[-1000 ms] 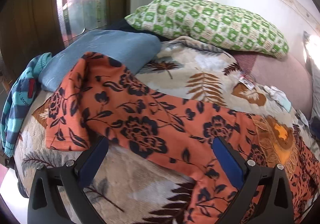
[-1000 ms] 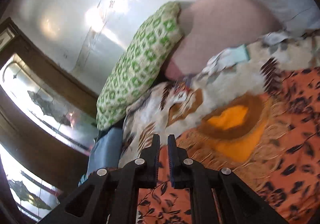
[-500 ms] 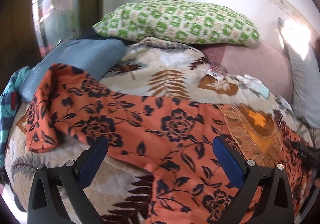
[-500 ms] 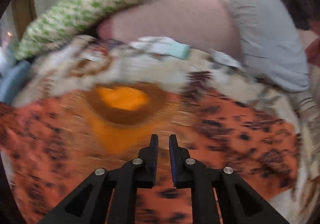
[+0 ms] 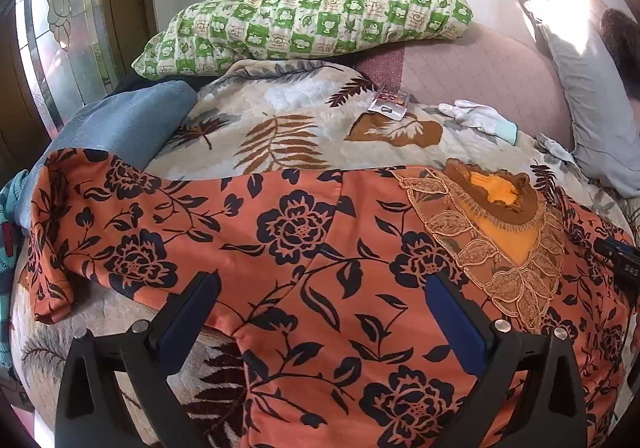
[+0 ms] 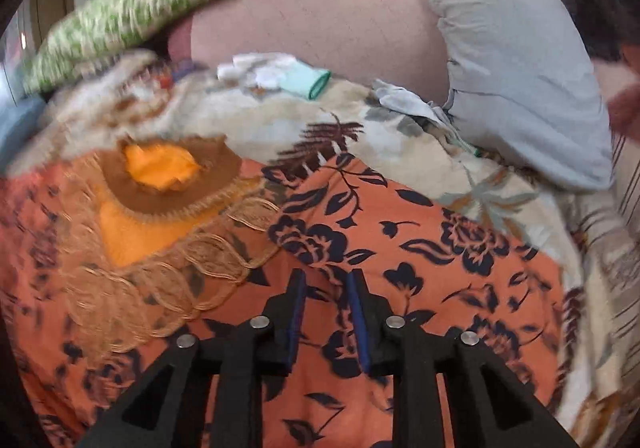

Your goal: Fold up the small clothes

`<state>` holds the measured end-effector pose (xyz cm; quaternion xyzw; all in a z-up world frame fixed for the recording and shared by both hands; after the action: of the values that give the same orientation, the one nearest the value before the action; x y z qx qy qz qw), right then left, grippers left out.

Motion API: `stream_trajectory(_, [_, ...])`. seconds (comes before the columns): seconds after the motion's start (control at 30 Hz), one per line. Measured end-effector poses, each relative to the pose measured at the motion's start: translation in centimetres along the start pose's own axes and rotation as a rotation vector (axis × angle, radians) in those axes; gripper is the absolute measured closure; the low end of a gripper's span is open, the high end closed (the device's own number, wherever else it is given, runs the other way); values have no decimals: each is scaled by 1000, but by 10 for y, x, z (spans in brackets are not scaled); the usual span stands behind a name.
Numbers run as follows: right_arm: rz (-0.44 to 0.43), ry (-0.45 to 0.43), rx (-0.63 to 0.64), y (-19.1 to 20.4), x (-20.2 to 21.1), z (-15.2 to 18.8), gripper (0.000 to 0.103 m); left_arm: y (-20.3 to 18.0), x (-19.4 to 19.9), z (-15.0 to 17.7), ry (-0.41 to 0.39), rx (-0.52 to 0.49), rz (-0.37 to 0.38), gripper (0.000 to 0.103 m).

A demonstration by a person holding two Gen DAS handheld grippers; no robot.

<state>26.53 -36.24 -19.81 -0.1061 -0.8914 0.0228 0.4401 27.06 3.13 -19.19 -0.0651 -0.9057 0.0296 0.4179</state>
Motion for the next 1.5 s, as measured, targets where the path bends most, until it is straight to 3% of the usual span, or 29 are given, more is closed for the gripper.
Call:
stream_trajectory(0.03, [-58,-15,-48,-6,7,5,39,-1,0,1,2,-4,2,0])
stream_trajectory(0.07, [-112,-32,-91,-11,13,9,28,-3,0,2,4,-10,3,0])
stream_trajectory(0.1, [-163,-53,-135,-16,19,14,23,-5,0,3,6,-16,3,0])
stream_trajectory(0.13, [-187,-61,-163,-19,23,17,23,-7,0,4,8,-22,4,0])
stream_trajectory(0.2, [-121,-55,-140,-15,23,17,23,-10,0,6,8,-27,4,0])
stream_trajectory(0.47, [95,51,216,32,-16,-14,24,-7,-5,3,24,-2,18,0])
stream_trajectory(0.57, [90,104,261,42,-40,-22,35,-4,-7,3,32,6,18,0])
stream_trajectory(0.63, [92,140,241,40,-54,-28,57,-2,-8,2,35,9,21,0])
stream_trajectory(0.77, [74,172,160,26,-72,-38,68,0,-8,1,38,20,32,0])
stream_trajectory(0.8, [67,179,134,23,-73,-39,76,0,-8,1,39,21,33,0])
stream_trajectory(0.9, [-22,157,-17,8,-60,-42,88,3,-6,0,40,30,37,0])
stream_trajectory(1.17, [-323,169,-389,-15,-24,-29,91,14,-2,-1,37,66,36,0])
stream_trajectory(1.27, [-488,147,-530,-13,-11,-23,91,20,2,-2,30,79,35,0])
stream_trajectory(1.37, [-623,140,-556,14,7,-24,91,29,4,-6,19,104,32,0])
stream_trajectory(1.5, [-772,145,-511,84,26,-34,91,45,4,-9,20,149,22,0])
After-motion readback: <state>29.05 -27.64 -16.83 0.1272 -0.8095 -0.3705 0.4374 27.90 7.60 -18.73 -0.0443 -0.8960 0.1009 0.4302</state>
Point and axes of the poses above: each gripper's, at about its wrist camera, not at the fingertips, and x roughly against the way its jaws point, y to its left, z to its underside, the point moved 2 cm from there along -x, roughly the way its jaws point, and after that the axes turned 7 degrees about z, right-handed, at the moved point
